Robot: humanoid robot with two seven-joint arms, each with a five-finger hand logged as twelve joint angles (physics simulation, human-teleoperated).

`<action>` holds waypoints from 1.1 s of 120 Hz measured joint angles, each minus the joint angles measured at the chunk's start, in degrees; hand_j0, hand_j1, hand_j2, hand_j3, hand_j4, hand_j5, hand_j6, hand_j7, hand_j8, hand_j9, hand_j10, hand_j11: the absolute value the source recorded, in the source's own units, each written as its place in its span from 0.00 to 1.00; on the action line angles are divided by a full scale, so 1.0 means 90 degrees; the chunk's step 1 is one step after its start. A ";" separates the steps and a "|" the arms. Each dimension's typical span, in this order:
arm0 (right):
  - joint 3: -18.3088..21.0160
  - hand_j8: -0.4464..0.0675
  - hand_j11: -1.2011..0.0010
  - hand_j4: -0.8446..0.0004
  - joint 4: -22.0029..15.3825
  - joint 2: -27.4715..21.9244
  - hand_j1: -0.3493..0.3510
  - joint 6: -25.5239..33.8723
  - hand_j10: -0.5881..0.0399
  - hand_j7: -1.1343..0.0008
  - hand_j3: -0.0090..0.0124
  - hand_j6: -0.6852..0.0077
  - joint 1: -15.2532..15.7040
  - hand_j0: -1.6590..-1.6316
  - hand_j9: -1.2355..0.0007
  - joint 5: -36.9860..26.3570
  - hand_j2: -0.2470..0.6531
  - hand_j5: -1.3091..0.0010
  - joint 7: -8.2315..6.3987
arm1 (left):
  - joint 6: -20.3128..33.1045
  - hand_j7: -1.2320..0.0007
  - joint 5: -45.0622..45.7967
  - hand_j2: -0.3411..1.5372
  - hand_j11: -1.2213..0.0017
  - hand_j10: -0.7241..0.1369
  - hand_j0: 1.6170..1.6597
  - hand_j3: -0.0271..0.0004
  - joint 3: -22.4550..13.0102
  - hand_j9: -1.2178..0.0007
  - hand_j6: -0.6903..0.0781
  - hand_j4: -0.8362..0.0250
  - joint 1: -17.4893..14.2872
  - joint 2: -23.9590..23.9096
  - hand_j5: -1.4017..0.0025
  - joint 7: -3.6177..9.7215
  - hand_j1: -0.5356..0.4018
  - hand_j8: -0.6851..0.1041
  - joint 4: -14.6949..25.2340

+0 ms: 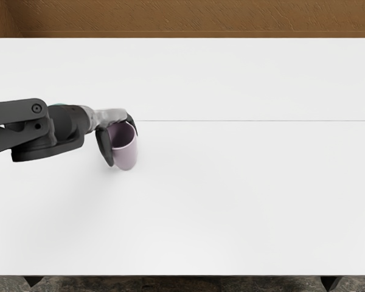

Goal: Pick up cup and place in cup with left hand

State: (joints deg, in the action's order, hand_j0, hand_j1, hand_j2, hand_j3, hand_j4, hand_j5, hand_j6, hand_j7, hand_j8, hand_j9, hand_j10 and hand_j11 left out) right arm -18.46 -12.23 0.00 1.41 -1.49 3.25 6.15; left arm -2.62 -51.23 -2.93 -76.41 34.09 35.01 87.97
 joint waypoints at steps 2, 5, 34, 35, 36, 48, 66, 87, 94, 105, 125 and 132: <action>0.0000 0.81 0.97 0.96 -0.0001 0.0000 0.05 0.0000 0.89 0.96 0.42 0.94 0.0000 0.04 0.97 0.0000 0.27 0.97 0.0000 | -0.0001 0.52 0.0007 0.20 0.52 0.32 0.87 0.99 0.0000 0.52 0.47 0.46 -0.0004 0.0001 0.58 0.0000 0.56 0.40 -0.0001; 0.0000 0.81 0.97 0.96 -0.0001 0.0000 0.05 0.0000 0.89 0.96 0.42 0.94 0.0000 0.04 0.97 0.0000 0.27 0.97 0.0000 | -0.0004 0.51 0.0016 0.20 0.52 0.31 0.87 0.99 -0.0001 0.51 0.48 0.46 -0.0005 0.0002 0.57 0.0000 0.55 0.41 -0.0006; 0.0000 0.81 0.97 0.96 0.0000 0.0000 0.05 0.0000 0.89 0.96 0.42 0.94 0.0000 0.04 0.97 0.0000 0.27 0.97 0.0000 | -0.0317 0.47 0.0304 0.19 0.48 0.30 0.85 0.99 0.0056 0.48 0.55 0.51 -0.0363 0.0094 0.54 -0.0002 0.51 0.47 -0.0122; 0.0000 0.81 0.97 0.96 -0.0001 0.0000 0.05 0.0000 0.89 0.96 0.42 0.94 0.0000 0.04 0.97 0.0000 0.27 0.97 0.0000 | -0.0334 0.47 0.0319 0.18 0.48 0.30 0.85 0.99 0.0057 0.48 0.55 0.51 -0.0378 0.0097 0.54 -0.0002 0.51 0.47 -0.0129; 0.0000 0.81 0.97 0.96 -0.0001 0.0000 0.05 0.0000 0.89 0.96 0.42 0.94 0.0000 0.04 0.97 0.0000 0.27 0.97 0.0000 | -0.0351 0.47 0.0333 0.18 0.48 0.30 0.85 0.99 0.0058 0.48 0.55 0.52 -0.0395 0.0098 0.53 -0.0002 0.51 0.46 -0.0137; 0.0000 0.81 0.97 0.96 -0.0001 0.0000 0.05 0.0000 0.89 0.96 0.42 0.94 -0.0014 0.04 0.97 -0.0006 0.27 0.97 0.0000 | -0.0532 0.46 0.0526 0.18 0.48 0.30 0.85 0.99 0.0066 0.48 0.56 0.52 -0.0620 0.0124 0.53 -0.0002 0.52 0.46 -0.0229; 0.0000 0.81 0.97 0.96 0.0001 0.0000 0.05 0.0000 0.89 0.96 0.42 0.94 -0.0035 0.04 0.97 -0.0009 0.27 0.97 0.0000 | -0.0861 0.45 0.0871 0.17 0.47 0.30 0.84 0.99 0.0068 0.47 0.58 0.54 -0.1047 0.0298 0.51 -0.0001 0.51 0.49 -0.0423; 0.0003 0.81 0.97 0.96 0.0000 0.0000 0.05 0.0000 0.89 0.96 0.42 0.94 -0.0046 0.04 0.97 -0.0018 0.27 0.97 0.0000 | -0.1214 0.45 0.1220 0.17 0.46 0.29 0.82 0.99 0.0056 0.46 0.59 0.54 -0.1539 0.0609 0.51 0.0000 0.51 0.49 -0.0593; 0.0002 0.81 0.97 0.96 0.0001 0.0000 0.05 0.0000 0.89 0.96 0.42 0.94 -0.0047 0.04 0.97 -0.0023 0.27 0.97 0.0000 | -0.1307 0.45 0.1292 0.17 0.46 0.29 0.82 0.99 0.0051 0.46 0.58 0.54 -0.1647 0.0658 0.51 0.0000 0.52 0.50 -0.0642; 0.0003 0.81 0.97 0.96 0.0001 0.0000 0.05 0.0000 0.89 0.96 0.42 0.94 -0.0048 0.04 0.97 -0.0029 0.27 0.97 0.0000 | -0.1476 0.44 0.1392 0.17 0.46 0.29 0.82 0.99 0.0041 0.46 0.59 0.55 -0.1828 0.0890 0.50 0.0000 0.51 0.49 -0.0694; 0.0003 0.81 0.97 0.96 -0.0001 0.0000 0.05 0.0000 0.89 0.96 0.42 0.94 -0.0049 0.04 0.97 -0.0037 0.27 0.97 0.0000 | -0.1732 0.43 0.1537 0.16 0.45 0.28 0.81 0.99 0.0032 0.45 0.60 0.55 -0.1977 0.1206 0.49 0.0000 0.51 0.51 -0.0722; 0.0003 0.81 0.97 0.96 0.0000 0.0000 0.05 0.0000 0.89 0.96 0.42 0.94 -0.0049 0.04 0.97 -0.0038 0.27 0.97 0.0000 | -0.1814 0.43 0.1564 0.16 0.44 0.28 0.81 0.99 0.0031 0.44 0.61 0.56 -0.2016 0.1288 0.49 0.0000 0.50 0.51 -0.0726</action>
State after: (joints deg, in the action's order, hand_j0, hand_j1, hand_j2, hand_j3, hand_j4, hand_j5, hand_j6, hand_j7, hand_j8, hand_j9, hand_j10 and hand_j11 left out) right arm -18.43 -12.22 0.00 1.41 -1.93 2.91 6.15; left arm -18.95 -37.15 -2.65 -94.56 45.68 35.01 81.43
